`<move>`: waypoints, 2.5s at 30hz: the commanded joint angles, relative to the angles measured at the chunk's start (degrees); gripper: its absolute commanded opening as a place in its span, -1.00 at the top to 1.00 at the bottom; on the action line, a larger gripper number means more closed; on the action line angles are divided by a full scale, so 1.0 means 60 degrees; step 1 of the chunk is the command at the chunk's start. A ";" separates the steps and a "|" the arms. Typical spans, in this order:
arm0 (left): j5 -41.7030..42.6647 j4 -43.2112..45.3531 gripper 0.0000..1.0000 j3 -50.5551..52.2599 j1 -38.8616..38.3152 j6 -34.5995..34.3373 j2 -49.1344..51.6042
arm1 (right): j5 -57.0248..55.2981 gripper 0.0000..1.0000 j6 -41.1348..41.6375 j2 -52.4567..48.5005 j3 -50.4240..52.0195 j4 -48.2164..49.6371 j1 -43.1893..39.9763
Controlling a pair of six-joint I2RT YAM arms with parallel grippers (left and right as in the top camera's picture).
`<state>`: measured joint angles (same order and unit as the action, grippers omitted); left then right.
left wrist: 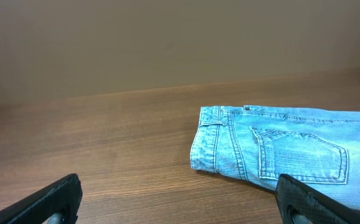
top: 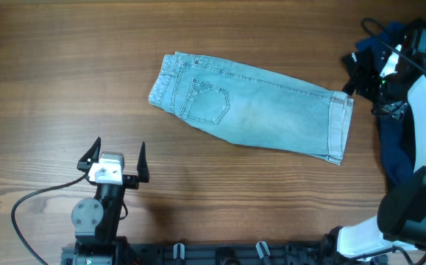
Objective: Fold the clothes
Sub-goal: 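Release the jeans and move the right gripper back over them, then grasp the jeans' right end with right gripper, left end with left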
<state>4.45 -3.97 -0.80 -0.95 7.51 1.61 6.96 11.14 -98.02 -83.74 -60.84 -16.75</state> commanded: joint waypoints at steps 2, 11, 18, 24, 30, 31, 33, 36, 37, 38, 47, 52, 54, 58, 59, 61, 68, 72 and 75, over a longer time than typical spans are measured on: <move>0.0146 0.0015 -1.00 0.0073 0.0055 0.0182 -0.0015 | 0.0342 -0.99 0.0138 -0.0004 0.0113 -0.0284 0.0011; 0.0146 0.0015 -1.00 0.0073 0.0055 0.0182 -0.0015 | 0.0579 -0.96 0.0171 -0.0004 0.2503 0.1501 0.0237; 0.0146 0.0015 -1.00 0.0073 0.0055 0.0182 -0.0015 | 0.0568 -0.56 -0.0186 -0.0004 0.3559 0.2710 0.1530; 0.0146 0.0015 -0.99 0.0073 0.0055 0.0182 -0.0015 | 0.0568 -0.25 -0.0182 -0.0004 0.3570 0.2805 0.2699; 0.0146 0.0015 -1.00 0.0073 0.0055 0.0182 -0.0015 | 0.0568 -0.24 0.0171 -0.0004 0.3577 0.3096 0.3271; 0.0146 0.0015 -0.99 0.0073 0.0055 0.0182 -0.0015 | 0.0572 -0.25 0.0175 -0.0004 0.3577 0.3136 0.3330; 0.0146 0.0015 -1.00 0.0073 0.0055 0.0182 -0.0015 | 0.0568 -0.26 0.0164 -0.0004 0.3585 0.3238 0.3442; 0.0146 0.0015 -1.00 0.0073 0.0055 0.0182 -0.0015 | 0.0568 -0.28 0.0164 -0.0004 0.3588 0.3337 0.3515; 0.0146 0.0015 -1.00 0.0073 0.0055 0.0182 -0.0015 | 0.0568 -0.34 0.0146 -0.0004 0.3588 0.3333 0.3515; 0.0146 0.0015 -0.99 0.0073 0.0055 0.0182 -0.0015 | 0.0568 -0.36 0.0142 -0.0004 0.3588 0.3337 0.3515; 0.0146 0.0015 -1.00 0.0073 0.0055 0.0182 -0.0015 | 0.0568 -0.43 0.0138 -0.0004 0.3588 0.3563 0.3515; 0.0146 0.0015 -0.99 0.0073 0.0055 0.0182 -0.0015 | 0.0495 -0.51 0.0095 -0.0004 0.3588 0.3617 0.3515; 0.0146 0.0015 -0.99 0.0073 0.0055 0.0182 -0.0015 | 0.0495 -0.52 0.0022 -0.0004 0.3588 0.3643 0.3515; 0.0146 0.0015 -1.00 0.0073 0.0055 0.0182 -0.0015 | 0.0492 -0.52 -0.0106 -0.0004 0.3585 0.3861 0.3512; 0.0146 0.0015 -0.99 0.0073 0.0055 0.0182 -0.0015 | 0.0492 -0.52 -0.0109 -0.0004 0.3585 0.3891 0.3512; 0.0146 0.0015 -1.00 0.0073 0.0055 0.0182 -0.0015 | 0.0244 -0.51 -0.0091 -0.0004 0.3585 0.3850 0.3512; 0.0146 0.0018 -1.00 0.0073 0.0055 0.0182 -0.0015 | -0.0663 -0.46 0.0182 -0.0004 0.3585 0.4244 0.3417; 0.0146 0.0015 -1.00 0.0073 0.0055 0.0182 -0.0015 | -0.0608 -0.46 0.0219 -0.0313 0.3585 0.4364 0.2747; 0.0146 0.0015 -1.00 0.0073 0.0055 0.0182 -0.0015 | -0.0259 -0.45 0.0219 -0.0863 0.3585 0.4539 0.2324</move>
<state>4.45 -3.97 -0.80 -0.95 7.51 1.61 4.49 11.77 -99.68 -62.81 -34.22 -1.04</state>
